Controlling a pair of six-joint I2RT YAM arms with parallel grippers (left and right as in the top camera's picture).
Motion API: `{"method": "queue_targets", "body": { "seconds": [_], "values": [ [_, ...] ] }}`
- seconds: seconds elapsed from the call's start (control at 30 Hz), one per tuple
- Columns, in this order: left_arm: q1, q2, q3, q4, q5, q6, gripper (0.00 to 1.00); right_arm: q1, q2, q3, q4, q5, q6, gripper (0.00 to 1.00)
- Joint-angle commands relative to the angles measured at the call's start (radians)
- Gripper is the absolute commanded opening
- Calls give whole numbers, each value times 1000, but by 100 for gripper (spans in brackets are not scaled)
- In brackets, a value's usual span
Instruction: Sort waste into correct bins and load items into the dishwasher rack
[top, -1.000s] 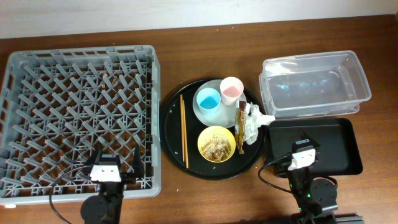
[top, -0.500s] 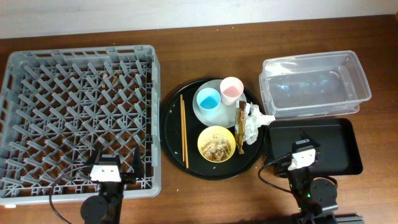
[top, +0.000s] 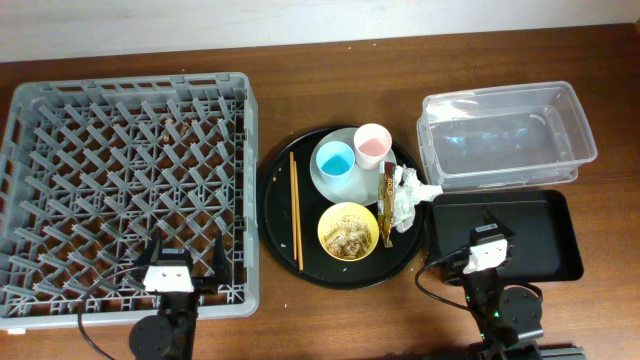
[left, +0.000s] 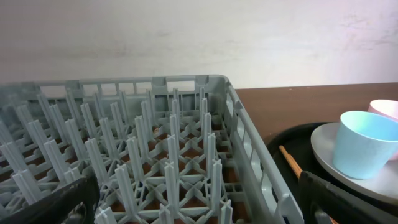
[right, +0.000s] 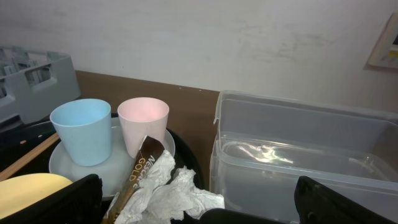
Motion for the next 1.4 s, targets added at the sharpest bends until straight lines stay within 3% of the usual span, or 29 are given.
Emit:
{"method": "queue_targets", "body": {
  "seconds": [0.0,0.07,0.13,0.3,0.37,0.47,0.5,0.57,0.6,0.7,0.77,1.2,1.27,1.33,1.37],
  "values": [
    [-5,-6,66,127,249,-60,99,5,-6,-5,-3,-6,-7,99],
    [-5,5,194,60,249,-170,100,5,-6,-5,-4,-6,-7,99],
    [-5,105,446,-174,283,-175,100,5,-6,-5,-4,-6,-7,99],
    [-5,765,1241,-856,488,-172,99,5,-6,-5,-4,-6,-7,99],
    [-5,998,1400,-956,569,-172,99,5,-6,-5,-4,-6,-7,98],
    [-10,1152,1400,-975,639,-196,99,5,-6,-5,-4,-6,-7,99],
    [-40,1199,1399,-985,560,-232,98,5,-6,-5,-4,-6,-7,99],
    [-214,1265,1399,-990,264,-283,79,5,-6,-5,-3,-6,-7,99],
    [-291,1283,1399,-996,128,-313,78,5,-6,-5,-4,-6,-7,99],
    [-434,1337,1396,-1013,-61,-353,64,5,-6,-5,-4,-6,-7,99],
    [-477,1392,1396,-1014,-63,-353,59,5,-6,-5,-4,-6,-7,99],
    [-507,1444,1395,-1034,-105,-376,59,5,-6,-5,-4,-6,-7,98],
    [-528,1444,1373,-1013,-105,-398,49,5,-6,-5,-4,-6,-7,98],
    [-562,1444,1323,-961,-105,-416,47,5,-6,-5,-4,-6,-7,99],
    [-579,1445,1267,-902,-114,-442,39,5,-6,-5,-4,-6,-7,99]
  ]
}}
